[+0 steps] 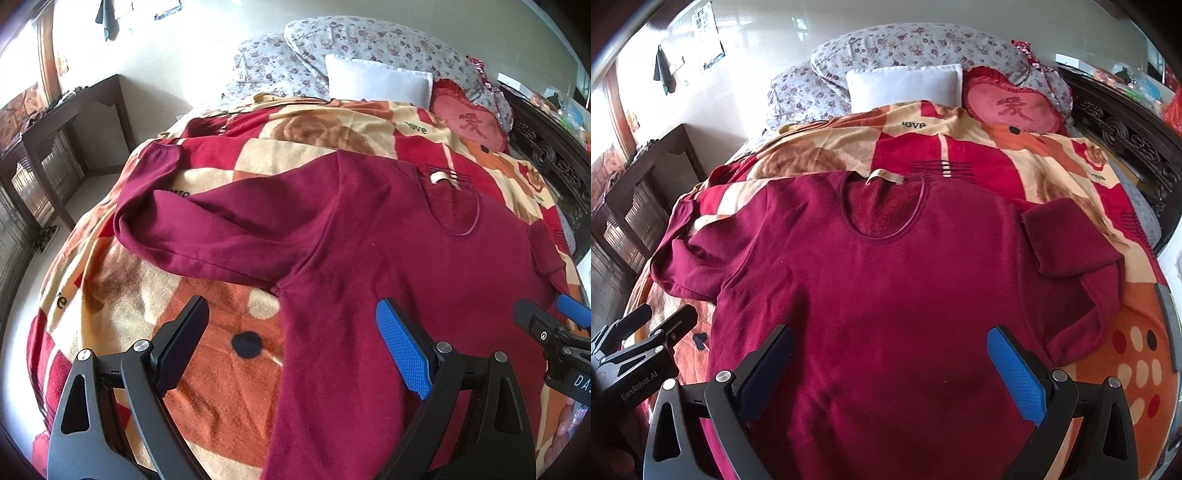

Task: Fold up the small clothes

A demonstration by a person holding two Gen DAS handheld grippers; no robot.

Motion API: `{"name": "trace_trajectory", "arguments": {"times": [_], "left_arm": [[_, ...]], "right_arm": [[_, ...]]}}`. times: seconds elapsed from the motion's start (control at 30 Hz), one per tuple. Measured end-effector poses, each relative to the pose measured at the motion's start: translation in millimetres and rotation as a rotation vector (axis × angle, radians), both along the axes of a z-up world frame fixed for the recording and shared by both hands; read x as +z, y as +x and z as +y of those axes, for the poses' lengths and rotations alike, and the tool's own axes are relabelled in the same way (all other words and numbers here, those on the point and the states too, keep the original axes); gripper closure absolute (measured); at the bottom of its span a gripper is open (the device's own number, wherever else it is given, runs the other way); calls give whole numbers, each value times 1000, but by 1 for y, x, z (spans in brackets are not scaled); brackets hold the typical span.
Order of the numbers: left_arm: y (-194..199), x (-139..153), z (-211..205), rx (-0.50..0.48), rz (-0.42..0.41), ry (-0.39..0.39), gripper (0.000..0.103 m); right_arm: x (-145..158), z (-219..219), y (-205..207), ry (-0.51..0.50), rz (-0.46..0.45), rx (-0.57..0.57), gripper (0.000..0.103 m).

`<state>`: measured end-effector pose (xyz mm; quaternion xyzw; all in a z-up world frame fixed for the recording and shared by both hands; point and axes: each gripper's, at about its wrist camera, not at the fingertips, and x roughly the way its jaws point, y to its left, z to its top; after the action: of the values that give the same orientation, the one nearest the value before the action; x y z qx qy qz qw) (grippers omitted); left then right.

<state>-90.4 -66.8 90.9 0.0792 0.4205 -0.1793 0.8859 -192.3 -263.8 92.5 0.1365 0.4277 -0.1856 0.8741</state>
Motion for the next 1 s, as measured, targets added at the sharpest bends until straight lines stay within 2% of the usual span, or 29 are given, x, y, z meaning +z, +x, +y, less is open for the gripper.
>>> {"name": "trace_trajectory", "arguments": {"times": [0.67, 0.83, 1.0], "left_arm": [[38, -16, 26, 77, 20, 27, 11], [69, -13, 48, 147, -4, 48, 11], [116, -12, 76, 236, -54, 90, 11]], "right_arm": [[-21, 19, 40, 1, 50, 73, 0], [-25, 25, 54, 4, 58, 96, 0], [-20, 30, 64, 39, 19, 119, 0]]}}
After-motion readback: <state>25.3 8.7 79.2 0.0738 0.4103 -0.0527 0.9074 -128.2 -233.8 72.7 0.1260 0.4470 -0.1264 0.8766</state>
